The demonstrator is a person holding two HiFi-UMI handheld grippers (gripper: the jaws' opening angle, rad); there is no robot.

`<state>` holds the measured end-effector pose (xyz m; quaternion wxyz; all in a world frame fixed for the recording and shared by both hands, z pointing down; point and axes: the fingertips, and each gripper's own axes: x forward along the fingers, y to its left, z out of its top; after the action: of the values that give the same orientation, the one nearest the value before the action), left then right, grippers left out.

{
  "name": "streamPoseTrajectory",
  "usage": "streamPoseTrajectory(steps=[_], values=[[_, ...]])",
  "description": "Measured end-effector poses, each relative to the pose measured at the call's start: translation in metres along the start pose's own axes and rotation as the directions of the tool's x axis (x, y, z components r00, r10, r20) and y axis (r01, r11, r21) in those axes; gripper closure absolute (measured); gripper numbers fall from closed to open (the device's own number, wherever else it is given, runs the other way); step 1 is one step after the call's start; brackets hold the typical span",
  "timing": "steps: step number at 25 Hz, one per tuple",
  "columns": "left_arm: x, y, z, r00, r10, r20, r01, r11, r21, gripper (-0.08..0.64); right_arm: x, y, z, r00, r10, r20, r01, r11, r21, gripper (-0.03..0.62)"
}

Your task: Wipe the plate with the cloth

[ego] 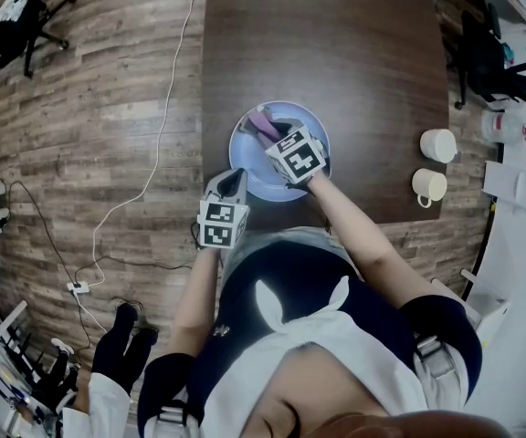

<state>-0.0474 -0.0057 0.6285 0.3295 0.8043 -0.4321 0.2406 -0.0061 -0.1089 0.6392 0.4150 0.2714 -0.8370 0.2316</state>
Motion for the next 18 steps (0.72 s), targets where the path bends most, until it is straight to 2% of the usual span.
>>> streamPoseTrajectory(steps=[18], values=[[0.0,0.001,0.001,1.0,0.0,-0.002,0.0,1.0,0.006,0.557,-0.011,-0.029,-0.011,0.997,-0.074,-0.022,0.075,0.994,0.08,0.482]])
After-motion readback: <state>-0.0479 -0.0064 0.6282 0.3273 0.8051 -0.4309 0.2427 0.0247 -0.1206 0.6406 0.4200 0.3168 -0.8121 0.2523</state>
